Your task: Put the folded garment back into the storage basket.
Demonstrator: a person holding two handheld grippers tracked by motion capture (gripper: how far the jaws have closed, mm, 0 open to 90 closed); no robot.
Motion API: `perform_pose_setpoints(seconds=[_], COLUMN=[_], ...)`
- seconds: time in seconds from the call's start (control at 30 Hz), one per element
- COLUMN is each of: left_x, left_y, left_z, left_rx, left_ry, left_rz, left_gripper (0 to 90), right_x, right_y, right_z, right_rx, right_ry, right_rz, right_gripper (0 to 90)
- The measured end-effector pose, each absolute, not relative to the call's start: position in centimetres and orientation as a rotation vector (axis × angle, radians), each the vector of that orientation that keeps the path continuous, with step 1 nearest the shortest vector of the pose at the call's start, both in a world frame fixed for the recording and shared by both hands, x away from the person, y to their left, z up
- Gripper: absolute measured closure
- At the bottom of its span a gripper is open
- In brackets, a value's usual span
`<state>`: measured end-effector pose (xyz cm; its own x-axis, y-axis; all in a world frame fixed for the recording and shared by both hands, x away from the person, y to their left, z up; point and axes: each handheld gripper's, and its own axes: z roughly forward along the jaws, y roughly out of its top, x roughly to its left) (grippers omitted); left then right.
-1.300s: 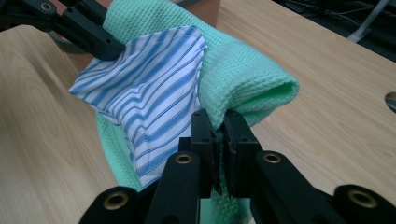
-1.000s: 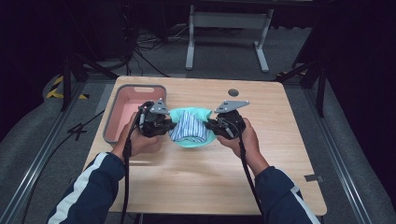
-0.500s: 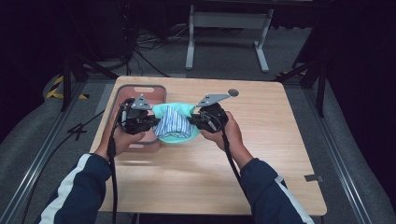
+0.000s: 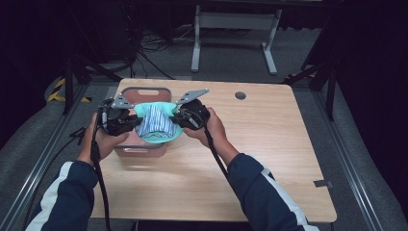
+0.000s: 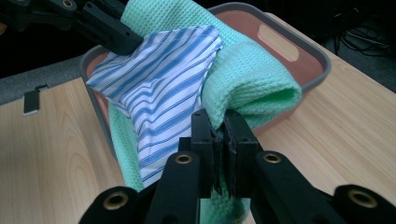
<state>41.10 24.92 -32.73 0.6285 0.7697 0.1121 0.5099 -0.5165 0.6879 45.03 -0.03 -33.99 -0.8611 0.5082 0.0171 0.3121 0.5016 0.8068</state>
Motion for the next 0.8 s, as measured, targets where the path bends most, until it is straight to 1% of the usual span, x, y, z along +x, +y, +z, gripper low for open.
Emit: perform_pose_setpoints(seconds=[0.33,0.4,0.43,0.8], left_x=[41.4,41.5,41.5,42.3], left_y=[27.4,27.8,27.8,29.2], left_z=[-32.3,-32.5,-32.6,-33.7], left_rx=[2.223,2.230,2.230,2.236], left_ry=[1.061,1.066,1.077,1.127], left_rz=[0.566,0.585,0.573,0.593], left_gripper=[82.2,82.2,82.2,82.2], right_x=[45.7,45.9,46.0,46.6], right_y=[3.0,3.5,3.8,6.1], right_z=[-34.3,-34.5,-34.7,-35.9], right_rx=[0.690,0.691,0.696,0.694], right_ry=[2.540,2.546,2.548,2.571], right_rz=[1.291,1.288,1.290,1.262], right_gripper=[84.2,84.1,84.1,84.0])
